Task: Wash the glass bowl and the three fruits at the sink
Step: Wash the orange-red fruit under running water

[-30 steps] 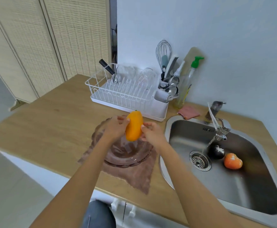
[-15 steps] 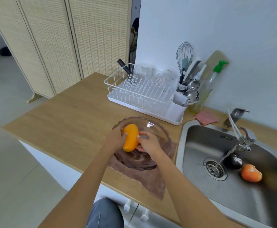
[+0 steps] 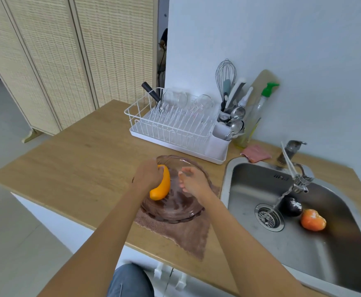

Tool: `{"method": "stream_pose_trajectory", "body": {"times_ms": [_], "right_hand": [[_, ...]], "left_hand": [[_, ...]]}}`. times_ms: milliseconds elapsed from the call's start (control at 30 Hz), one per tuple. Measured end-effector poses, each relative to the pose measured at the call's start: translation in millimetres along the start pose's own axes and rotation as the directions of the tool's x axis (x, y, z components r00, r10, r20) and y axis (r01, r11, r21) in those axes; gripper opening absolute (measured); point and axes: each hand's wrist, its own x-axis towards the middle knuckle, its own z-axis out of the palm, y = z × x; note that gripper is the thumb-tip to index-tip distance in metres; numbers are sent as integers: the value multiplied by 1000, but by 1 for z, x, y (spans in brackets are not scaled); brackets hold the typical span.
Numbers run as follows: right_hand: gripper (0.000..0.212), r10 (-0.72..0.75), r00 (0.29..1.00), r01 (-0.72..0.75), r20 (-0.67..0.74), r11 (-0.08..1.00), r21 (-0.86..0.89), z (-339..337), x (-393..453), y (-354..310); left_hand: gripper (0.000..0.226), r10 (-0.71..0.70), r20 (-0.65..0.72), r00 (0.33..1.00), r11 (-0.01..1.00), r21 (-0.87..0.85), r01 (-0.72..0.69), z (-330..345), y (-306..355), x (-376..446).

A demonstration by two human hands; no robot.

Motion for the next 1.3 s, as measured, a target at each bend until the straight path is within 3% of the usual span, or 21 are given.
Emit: {"method": "stream_pose_trajectory", "body": {"times_ms": [200, 300, 433, 600, 767, 900, 1000, 1300], "right_hand": [[5, -27, 979, 46, -201, 995, 91, -74, -23, 7], [7, 11, 943, 27, -331, 994, 108, -119, -41, 38], [11, 168, 875, -112, -454, 982, 150, -171, -68, 103], [15, 337, 800, -249, -497, 939, 236, -213, -90, 174], [24, 472, 712, -390, -520, 882, 267, -251, -89, 231], [57, 564, 600, -467, -567, 822, 325, -279, -75, 264], [80, 605, 567, -472, -560, 795, 381, -295, -60, 276], [94, 649, 484, -456, -586, 759, 465, -306, -10, 289]], "left_hand": [[32, 214, -11, 977, 975, -62, -214, 19, 72, 1], [35, 309, 36, 950, 948, -91, -305, 51, 114, -8], [37, 418, 219, 882, 908, -67, -414, 122, 154, -26], [52, 325, 534, 781, 916, 28, -401, 221, 167, -44], [71, 170, 673, 720, 875, 233, -424, 289, 166, -39], [80, 76, 724, 685, 799, 366, -476, 324, 160, -32], [88, 35, 742, 669, 769, 407, -492, 340, 150, -33], [86, 25, 765, 643, 771, 395, -499, 352, 139, -33]]}}
